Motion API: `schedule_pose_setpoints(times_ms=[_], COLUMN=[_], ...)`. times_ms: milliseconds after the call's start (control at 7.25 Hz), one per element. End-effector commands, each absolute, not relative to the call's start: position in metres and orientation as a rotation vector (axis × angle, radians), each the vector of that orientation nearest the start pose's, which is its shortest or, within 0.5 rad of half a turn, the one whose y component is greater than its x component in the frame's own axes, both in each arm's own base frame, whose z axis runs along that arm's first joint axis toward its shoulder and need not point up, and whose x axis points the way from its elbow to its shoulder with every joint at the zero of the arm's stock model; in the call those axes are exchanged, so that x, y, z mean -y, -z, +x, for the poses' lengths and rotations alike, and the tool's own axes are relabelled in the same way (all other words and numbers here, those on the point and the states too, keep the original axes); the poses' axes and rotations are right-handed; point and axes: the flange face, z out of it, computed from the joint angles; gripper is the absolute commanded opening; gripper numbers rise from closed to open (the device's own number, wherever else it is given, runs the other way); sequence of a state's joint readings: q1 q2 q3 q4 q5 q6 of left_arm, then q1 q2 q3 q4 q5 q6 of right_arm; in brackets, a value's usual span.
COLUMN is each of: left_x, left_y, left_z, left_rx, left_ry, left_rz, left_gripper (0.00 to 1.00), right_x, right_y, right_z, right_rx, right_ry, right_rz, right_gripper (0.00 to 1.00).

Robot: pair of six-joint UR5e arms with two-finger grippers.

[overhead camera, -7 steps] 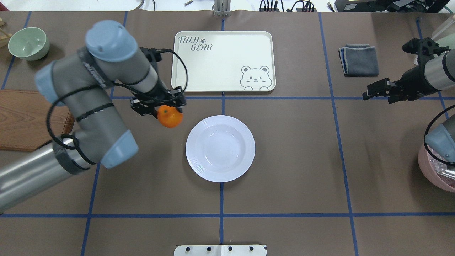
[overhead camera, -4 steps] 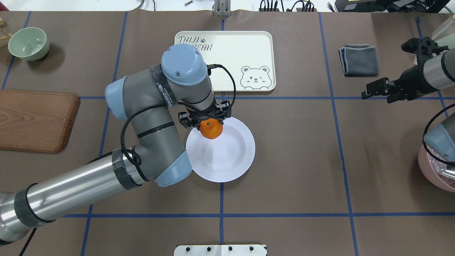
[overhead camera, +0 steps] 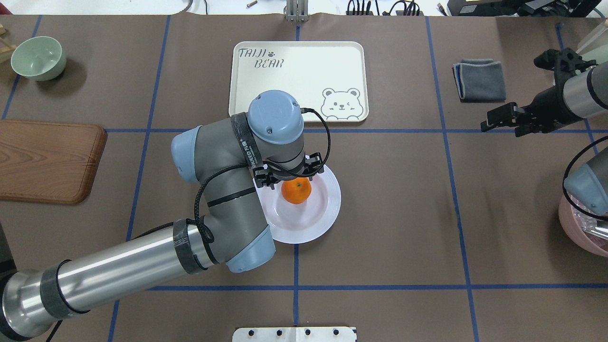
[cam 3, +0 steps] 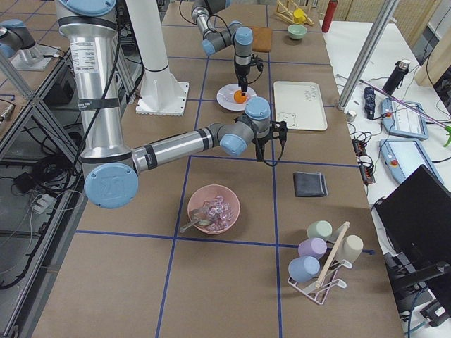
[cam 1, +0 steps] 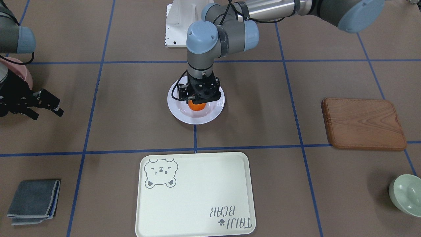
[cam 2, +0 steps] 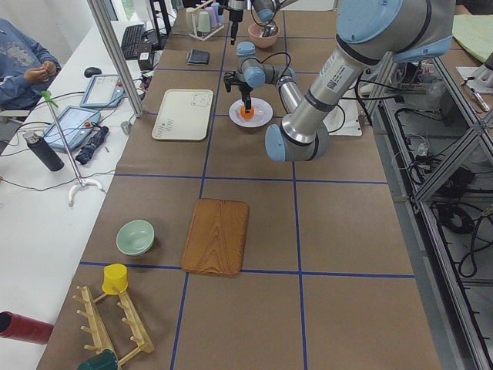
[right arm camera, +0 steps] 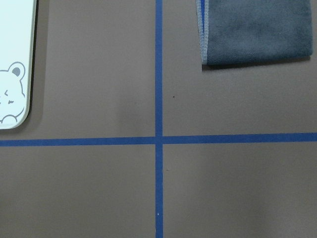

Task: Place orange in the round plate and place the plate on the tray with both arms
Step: 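Release the orange and raise the left arm while the right arm reaches toward the plate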

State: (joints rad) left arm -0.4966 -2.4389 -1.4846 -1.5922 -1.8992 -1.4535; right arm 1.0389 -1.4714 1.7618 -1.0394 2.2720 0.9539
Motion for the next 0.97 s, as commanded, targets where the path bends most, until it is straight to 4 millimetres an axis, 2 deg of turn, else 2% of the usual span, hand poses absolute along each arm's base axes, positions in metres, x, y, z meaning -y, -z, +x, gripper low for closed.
schedule_pose_setpoints(times_ms=[0, 138, 276, 414, 552, 690, 828], left_x=[0.427, 0.430, 0.443, 0.449, 0.465, 0.475, 0.492], left_y=[-0.168, -0.180, -0.192, -0.207, -0.224, -0.242, -0.258], left_z=[0.565, 0.526, 0.486, 0.465, 0.444, 0.419, 0.382], left_rx=[-0.888, -0.888, -0.900, -0.896, -0.878, -0.866, -0.876], left_ry=[0.225, 0.232, 0.243, 0.193, 0.180, 0.158, 0.139], left_rz=[-0.043, -0.067, -0.082, -0.048, -0.020, -0.003, -0.008], left_gripper=[0.98, 0.98, 0.98, 0.98, 0.98, 0.98, 0.98], right_x=[0.506, 0.505, 0.502, 0.495, 0.484, 0.477, 0.463], right_y=[-0.416, -0.383, -0.357, -0.338, -0.325, -0.315, -0.309], right_z=[-0.251, -0.282, -0.306, -0.333, -0.360, -0.377, -0.399], right_rx=[1.056, 1.097, 1.127, 1.137, 1.141, 1.150, 1.156], right_ry=[-0.132, -0.169, -0.203, -0.230, -0.250, -0.263, -0.270], right_rz=[0.092, 0.053, 0.024, 0.020, 0.022, 0.012, -0.012], right_gripper=[1.00, 1.00, 1.00, 1.00, 1.00, 1.00, 1.00])
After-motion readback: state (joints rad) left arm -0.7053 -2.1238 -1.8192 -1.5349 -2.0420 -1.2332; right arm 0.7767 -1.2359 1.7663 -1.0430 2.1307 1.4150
